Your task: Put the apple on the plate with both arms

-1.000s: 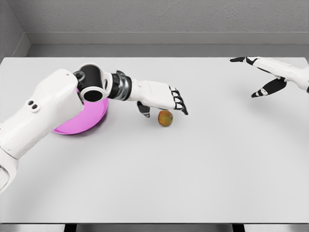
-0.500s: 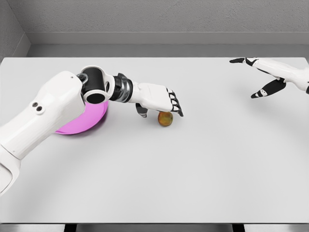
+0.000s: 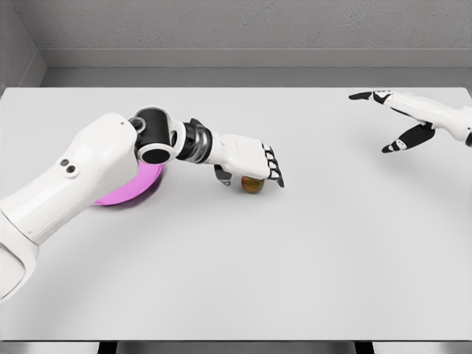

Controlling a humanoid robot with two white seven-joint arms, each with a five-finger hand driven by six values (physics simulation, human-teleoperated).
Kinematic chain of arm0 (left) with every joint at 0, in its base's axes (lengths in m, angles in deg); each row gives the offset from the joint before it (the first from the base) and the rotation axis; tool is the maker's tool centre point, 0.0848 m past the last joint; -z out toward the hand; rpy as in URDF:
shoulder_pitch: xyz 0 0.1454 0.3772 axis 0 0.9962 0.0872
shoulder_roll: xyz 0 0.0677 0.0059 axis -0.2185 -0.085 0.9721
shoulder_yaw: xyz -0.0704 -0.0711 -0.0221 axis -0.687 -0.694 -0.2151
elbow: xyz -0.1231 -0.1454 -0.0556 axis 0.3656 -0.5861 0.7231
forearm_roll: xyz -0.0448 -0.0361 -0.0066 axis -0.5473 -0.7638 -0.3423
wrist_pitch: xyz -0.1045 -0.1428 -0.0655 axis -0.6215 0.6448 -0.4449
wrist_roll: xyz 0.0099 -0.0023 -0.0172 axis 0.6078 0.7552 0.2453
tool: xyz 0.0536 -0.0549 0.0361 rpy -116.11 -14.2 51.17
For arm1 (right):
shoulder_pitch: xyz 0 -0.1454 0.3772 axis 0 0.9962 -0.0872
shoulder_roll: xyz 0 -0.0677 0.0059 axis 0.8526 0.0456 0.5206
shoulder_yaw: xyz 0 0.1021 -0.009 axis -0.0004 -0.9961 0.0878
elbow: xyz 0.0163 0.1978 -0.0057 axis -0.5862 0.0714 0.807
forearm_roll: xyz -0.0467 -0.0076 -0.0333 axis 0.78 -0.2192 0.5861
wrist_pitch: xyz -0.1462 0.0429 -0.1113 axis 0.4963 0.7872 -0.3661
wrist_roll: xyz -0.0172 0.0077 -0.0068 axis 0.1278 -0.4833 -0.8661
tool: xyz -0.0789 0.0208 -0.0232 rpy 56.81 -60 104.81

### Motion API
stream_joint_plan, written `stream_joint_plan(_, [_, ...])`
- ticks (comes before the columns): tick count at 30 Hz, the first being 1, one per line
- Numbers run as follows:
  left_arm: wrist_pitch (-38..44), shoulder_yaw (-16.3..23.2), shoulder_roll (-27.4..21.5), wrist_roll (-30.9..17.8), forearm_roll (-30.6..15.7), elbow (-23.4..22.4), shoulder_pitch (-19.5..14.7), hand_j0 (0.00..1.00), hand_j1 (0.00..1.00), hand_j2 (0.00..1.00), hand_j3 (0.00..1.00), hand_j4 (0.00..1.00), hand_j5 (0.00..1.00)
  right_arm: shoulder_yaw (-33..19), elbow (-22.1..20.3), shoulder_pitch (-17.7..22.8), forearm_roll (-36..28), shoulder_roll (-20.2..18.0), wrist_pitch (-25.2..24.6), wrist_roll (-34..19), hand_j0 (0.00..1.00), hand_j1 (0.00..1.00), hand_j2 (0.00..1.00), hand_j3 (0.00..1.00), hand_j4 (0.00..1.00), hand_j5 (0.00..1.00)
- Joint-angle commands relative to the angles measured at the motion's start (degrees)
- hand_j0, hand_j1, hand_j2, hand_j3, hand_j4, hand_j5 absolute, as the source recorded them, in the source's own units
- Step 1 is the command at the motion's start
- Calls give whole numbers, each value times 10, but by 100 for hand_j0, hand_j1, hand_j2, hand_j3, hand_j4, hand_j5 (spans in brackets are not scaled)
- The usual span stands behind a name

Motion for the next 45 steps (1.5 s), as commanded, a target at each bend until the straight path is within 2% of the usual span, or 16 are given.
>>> stream_joint_plan(1, [1,0,0,0,-2,0,-1,91,91,91,91,91,91,0,-3,0,-4,-1,-2,0,100,100,100,100,100,100])
stream_joint_plan(12, [1,1,6,0,35,-3,1,89,89,89,89,89,89,0,-3,2,-4,0,-2,0,100,100,100,100,100,100])
stream_joint_plan(20, [1,1,9,0,37,-3,0,89,89,89,89,89,89,0,-3,4,-4,0,-2,0,100,100,100,100,100,100])
stream_joint_plan(23, [1,1,12,0,37,-3,1,86,86,86,86,86,86,0,-3,4,-4,0,-2,0,100,100,100,100,100,100])
stream_joint_plan(30, [1,2,17,0,57,-3,1,85,85,85,85,85,85,0,-2,4,-4,0,-2,0,100,100,100,100,100,100])
stream_joint_plan(32, [1,1,21,0,61,-22,1,85,85,85,85,85,85,0,-3,4,-4,0,-2,0,100,100,100,100,100,100])
stream_joint_plan(39, [1,2,25,0,61,-23,2,82,82,82,82,82,82,0,-3,4,-4,0,-2,0,100,100,100,100,100,100])
stream_joint_plan(41, [1,2,25,0,60,-23,2,76,76,76,76,76,76,0,-3,5,-4,0,-2,0,100,100,100,100,100,100])
stream_joint_plan(43, [1,2,24,0,60,-23,3,74,74,74,74,74,74,0,-3,4,-4,0,-2,0,100,100,100,100,100,100])
stream_joint_plan(45, [1,2,24,0,60,-22,3,66,66,66,66,66,66,0,-3,4,-4,0,-2,0,100,100,100,100,100,100])
